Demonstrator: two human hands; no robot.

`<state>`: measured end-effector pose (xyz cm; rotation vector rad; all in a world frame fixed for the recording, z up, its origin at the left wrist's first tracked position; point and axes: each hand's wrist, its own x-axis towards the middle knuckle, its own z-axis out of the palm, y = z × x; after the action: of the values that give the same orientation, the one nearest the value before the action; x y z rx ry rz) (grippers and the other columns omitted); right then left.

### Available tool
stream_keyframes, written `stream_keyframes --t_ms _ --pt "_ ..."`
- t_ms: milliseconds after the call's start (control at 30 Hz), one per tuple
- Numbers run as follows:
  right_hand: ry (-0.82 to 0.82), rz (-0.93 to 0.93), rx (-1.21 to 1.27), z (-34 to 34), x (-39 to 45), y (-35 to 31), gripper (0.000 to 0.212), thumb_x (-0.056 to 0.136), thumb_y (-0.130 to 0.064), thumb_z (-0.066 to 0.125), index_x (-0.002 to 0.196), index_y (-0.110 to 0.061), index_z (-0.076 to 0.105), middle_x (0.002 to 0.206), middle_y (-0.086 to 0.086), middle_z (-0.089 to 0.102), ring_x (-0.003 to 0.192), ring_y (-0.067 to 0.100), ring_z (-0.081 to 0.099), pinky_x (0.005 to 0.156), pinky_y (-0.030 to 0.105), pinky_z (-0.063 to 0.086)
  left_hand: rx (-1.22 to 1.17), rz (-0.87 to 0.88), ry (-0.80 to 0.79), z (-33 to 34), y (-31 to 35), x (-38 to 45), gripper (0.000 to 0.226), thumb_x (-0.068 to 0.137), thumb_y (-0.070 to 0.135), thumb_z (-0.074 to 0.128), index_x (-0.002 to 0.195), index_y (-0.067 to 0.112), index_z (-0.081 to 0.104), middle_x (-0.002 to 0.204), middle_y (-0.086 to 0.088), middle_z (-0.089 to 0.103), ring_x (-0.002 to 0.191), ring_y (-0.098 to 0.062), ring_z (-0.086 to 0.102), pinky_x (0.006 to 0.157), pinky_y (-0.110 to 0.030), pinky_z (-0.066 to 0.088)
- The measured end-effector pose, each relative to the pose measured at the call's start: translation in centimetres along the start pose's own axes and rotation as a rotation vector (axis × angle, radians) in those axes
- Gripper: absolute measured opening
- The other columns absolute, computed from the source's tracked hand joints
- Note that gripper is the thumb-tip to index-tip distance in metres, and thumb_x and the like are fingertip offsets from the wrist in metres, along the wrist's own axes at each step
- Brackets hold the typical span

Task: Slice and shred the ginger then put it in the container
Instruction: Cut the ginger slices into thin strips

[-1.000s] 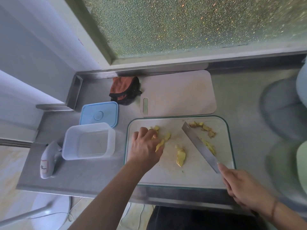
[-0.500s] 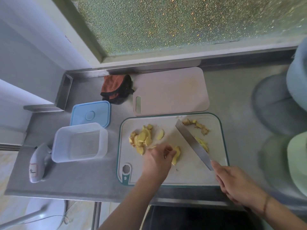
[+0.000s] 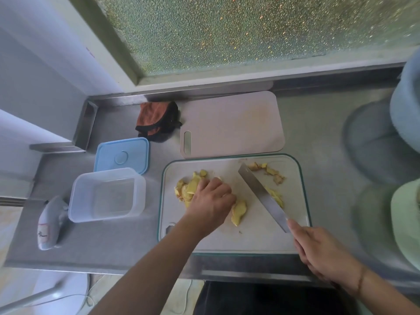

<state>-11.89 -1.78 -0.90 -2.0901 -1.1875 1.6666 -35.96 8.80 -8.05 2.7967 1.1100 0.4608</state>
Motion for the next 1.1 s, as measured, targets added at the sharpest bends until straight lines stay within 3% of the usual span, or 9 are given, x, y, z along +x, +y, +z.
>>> stream_keyframes --t_ms 133,333,533,633,800,867,967,1100 --pt "-0.003 0.0 -0.005 0.0 -0.1 0.1 0.059 0.088 -0.06 0.028 0.051 -0.015 0.041 0.038 -0.002 0.036 0.03 0.004 0.033 0.036 0.014 0.027 0.048 -0.04 0.01 -0.3 0.1 0.0 0.012 0.082 0.015 0.079 0.091 0.015 0.07 0.094 -0.001 0.066 0.091 -0.026 0.058 0.082 -0.039 0.036" --pt "-0.01 -0.003 0.0 0.0 -0.2 -0.1 0.058 0.09 -0.058 0.029 0.052 -0.014 0.04 0.038 -0.003 0.035 0.029 0.005 0.033 0.034 0.012 0.026 0.078 -0.455 0.096 -0.8 -1.4 -0.3 0.019 0.069 0.002 0.083 0.08 0.014 0.074 0.074 0.001 0.07 0.071 -0.03 0.06 0.07 -0.04 0.041" --pt "-0.02 -0.001 -0.006 -0.1 -0.3 -0.1 0.058 0.091 -0.057 0.029 0.053 -0.015 0.039 0.038 -0.004 0.034 0.029 0.005 0.032 0.034 0.012 0.025 0.11 -0.474 0.156 -1.3 -2.0 -0.5 0.005 0.077 0.01 0.074 0.08 0.013 0.076 0.072 0.0 0.07 0.071 -0.031 0.059 0.069 -0.039 0.037" --pt "-0.028 0.01 -0.006 -0.1 -0.3 -0.3 0.057 0.09 -0.058 0.029 0.053 -0.015 0.039 0.036 -0.004 0.033 0.028 0.004 0.031 0.034 0.012 0.026 0.108 -0.49 0.203 -1.3 -2.3 -1.0 0.008 0.081 0.019 0.072 0.081 0.012 0.077 0.086 -0.004 0.07 0.082 -0.031 0.054 0.067 -0.04 0.042" --pt "-0.041 0.027 0.007 -0.1 -0.4 -0.4 0.057 0.088 -0.058 0.029 0.054 -0.015 0.039 0.037 -0.004 0.033 0.029 0.004 0.031 0.035 0.013 0.026 -0.102 -0.267 0.097 -0.9 1.5 -1.8 0.014 0.087 0.011 0.076 0.101 0.009 0.075 0.094 -0.006 0.072 0.085 -0.025 0.067 0.074 -0.04 0.057" --pt "-0.042 0.029 0.001 0.1 -0.5 -0.5 0.056 0.087 -0.059 0.028 0.055 -0.014 0.04 0.037 -0.004 0.034 0.029 0.004 0.032 0.035 0.013 0.026 -0.197 -0.351 0.052 -0.7 2.9 -1.9 0.023 0.083 0.009 0.08 0.105 0.008 0.074 0.096 -0.005 0.074 0.084 -0.024 0.07 0.076 -0.041 0.061" --pt "-0.027 0.029 0.016 0.2 -0.7 -0.5 0.055 0.085 -0.061 0.03 0.057 -0.015 0.041 0.037 -0.003 0.036 0.029 0.003 0.032 0.034 0.012 0.025 -0.301 -0.545 0.117 -0.4 3.7 -1.6 0.025 0.081 0.002 0.077 0.105 0.01 0.074 0.094 -0.002 0.074 0.082 -0.023 0.067 0.075 -0.038 0.059" --pt "-0.043 0.009 0.066 -0.2 -0.3 -0.4 0.053 0.083 -0.06 0.034 0.057 -0.014 0.039 0.037 -0.003 0.035 0.028 0.003 0.032 0.033 0.01 0.025 -0.318 -0.593 0.184 -0.1 4.5 -1.1 0.027 0.072 -0.007 0.082 0.091 0.012 0.076 0.086 0.004 0.074 0.079 -0.011 0.062 0.077 -0.028 0.052"
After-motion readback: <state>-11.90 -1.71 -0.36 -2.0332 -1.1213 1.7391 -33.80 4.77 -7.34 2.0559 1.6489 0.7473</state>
